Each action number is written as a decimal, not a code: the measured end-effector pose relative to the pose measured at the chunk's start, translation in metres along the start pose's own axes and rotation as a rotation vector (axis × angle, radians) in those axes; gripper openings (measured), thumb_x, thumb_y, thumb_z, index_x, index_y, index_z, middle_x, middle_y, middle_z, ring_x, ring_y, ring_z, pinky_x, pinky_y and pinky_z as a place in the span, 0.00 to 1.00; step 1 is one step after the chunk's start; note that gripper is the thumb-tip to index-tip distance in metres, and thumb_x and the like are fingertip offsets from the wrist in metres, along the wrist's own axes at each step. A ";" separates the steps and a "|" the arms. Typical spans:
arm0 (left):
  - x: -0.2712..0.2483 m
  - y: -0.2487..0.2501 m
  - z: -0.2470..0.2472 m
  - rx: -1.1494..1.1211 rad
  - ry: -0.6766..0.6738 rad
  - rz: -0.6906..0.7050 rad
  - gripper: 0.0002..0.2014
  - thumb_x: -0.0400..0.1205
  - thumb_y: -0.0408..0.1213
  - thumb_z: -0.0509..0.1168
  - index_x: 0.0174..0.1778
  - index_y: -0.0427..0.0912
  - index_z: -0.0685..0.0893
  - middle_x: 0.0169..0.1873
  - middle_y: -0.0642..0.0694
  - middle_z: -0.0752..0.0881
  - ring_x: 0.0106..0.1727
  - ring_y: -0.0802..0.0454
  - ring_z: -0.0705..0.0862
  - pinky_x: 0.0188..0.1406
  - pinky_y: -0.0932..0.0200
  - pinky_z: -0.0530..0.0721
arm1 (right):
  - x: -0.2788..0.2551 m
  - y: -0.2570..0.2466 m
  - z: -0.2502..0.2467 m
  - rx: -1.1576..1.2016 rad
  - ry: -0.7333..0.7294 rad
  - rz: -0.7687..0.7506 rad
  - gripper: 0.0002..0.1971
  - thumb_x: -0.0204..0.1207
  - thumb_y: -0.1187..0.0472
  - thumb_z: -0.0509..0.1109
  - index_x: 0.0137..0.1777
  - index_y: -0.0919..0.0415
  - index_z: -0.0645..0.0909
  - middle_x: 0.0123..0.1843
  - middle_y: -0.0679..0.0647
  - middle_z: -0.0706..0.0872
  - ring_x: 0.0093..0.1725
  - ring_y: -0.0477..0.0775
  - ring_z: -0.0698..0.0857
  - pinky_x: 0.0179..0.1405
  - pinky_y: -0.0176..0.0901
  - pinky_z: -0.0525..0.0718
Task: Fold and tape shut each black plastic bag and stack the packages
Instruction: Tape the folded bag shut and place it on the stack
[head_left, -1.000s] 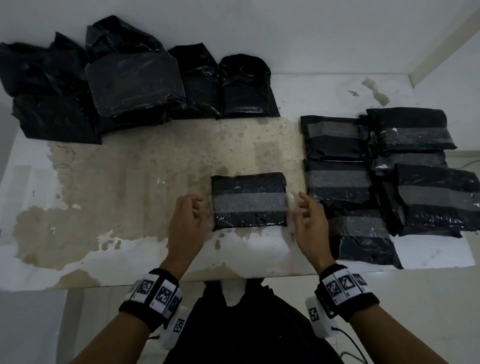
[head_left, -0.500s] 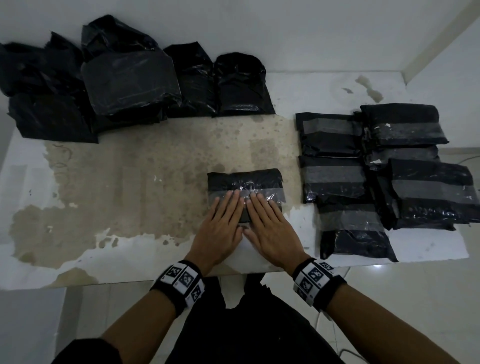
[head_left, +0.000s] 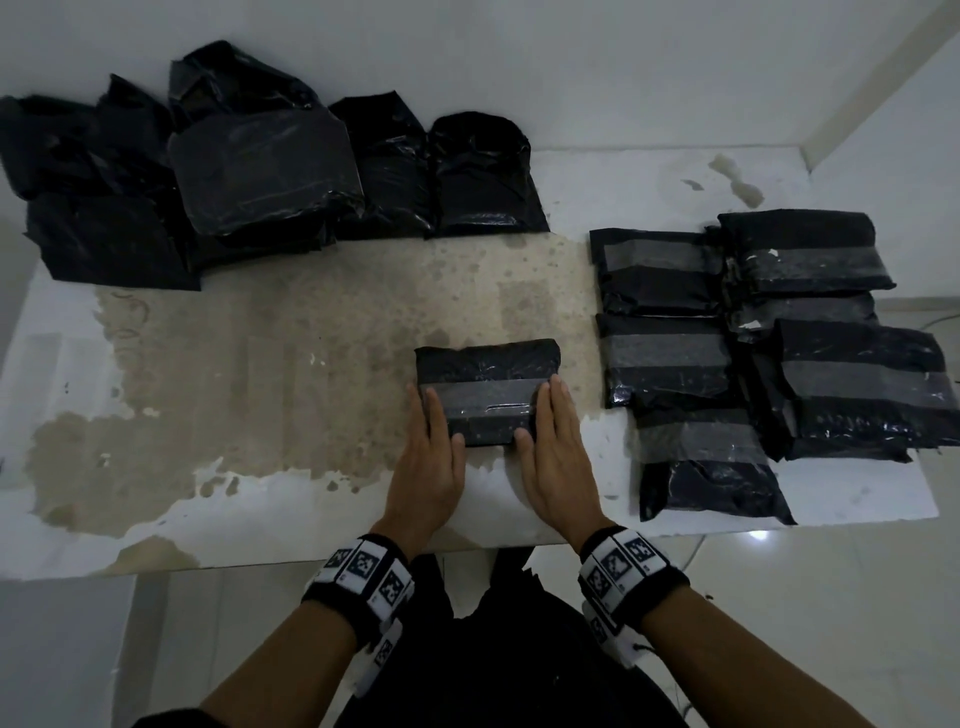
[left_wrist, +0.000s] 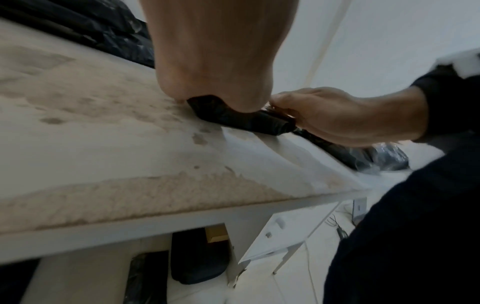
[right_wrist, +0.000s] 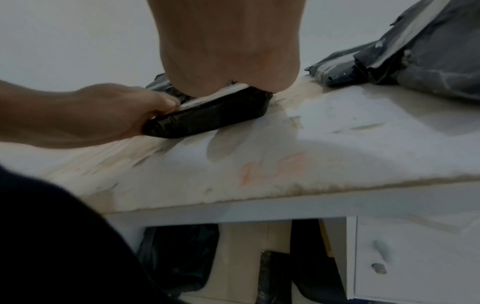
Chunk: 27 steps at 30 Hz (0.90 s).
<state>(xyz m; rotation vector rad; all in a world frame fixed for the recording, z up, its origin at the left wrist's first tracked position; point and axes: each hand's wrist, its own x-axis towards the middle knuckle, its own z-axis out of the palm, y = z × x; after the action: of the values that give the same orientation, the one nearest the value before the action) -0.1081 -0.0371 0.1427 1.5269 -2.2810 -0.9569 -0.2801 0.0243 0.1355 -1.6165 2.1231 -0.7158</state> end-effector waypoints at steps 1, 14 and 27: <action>0.000 0.000 -0.001 -0.045 0.001 -0.027 0.34 0.91 0.48 0.45 0.88 0.35 0.41 0.88 0.34 0.43 0.83 0.33 0.65 0.67 0.48 0.80 | 0.002 0.000 -0.001 0.031 0.004 0.016 0.34 0.91 0.46 0.46 0.89 0.67 0.50 0.91 0.60 0.48 0.90 0.55 0.47 0.88 0.40 0.44; 0.027 0.000 -0.017 -0.474 0.204 -0.288 0.17 0.92 0.39 0.57 0.75 0.45 0.80 0.56 0.49 0.87 0.53 0.54 0.86 0.49 0.66 0.84 | 0.028 0.008 -0.023 0.542 0.037 0.373 0.23 0.89 0.59 0.62 0.83 0.51 0.71 0.72 0.47 0.84 0.71 0.49 0.82 0.75 0.52 0.80; 0.050 0.012 -0.023 -0.610 0.270 -0.385 0.17 0.92 0.43 0.57 0.72 0.42 0.82 0.63 0.46 0.85 0.62 0.49 0.84 0.66 0.49 0.84 | 0.042 -0.004 -0.037 1.057 -0.015 0.488 0.24 0.90 0.59 0.62 0.85 0.45 0.68 0.77 0.43 0.81 0.75 0.43 0.79 0.74 0.40 0.78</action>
<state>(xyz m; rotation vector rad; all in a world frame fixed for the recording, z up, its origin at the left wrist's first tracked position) -0.1260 -0.0871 0.1594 1.6895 -1.3542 -1.2927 -0.3098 -0.0112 0.1684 -0.5157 1.5289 -1.3060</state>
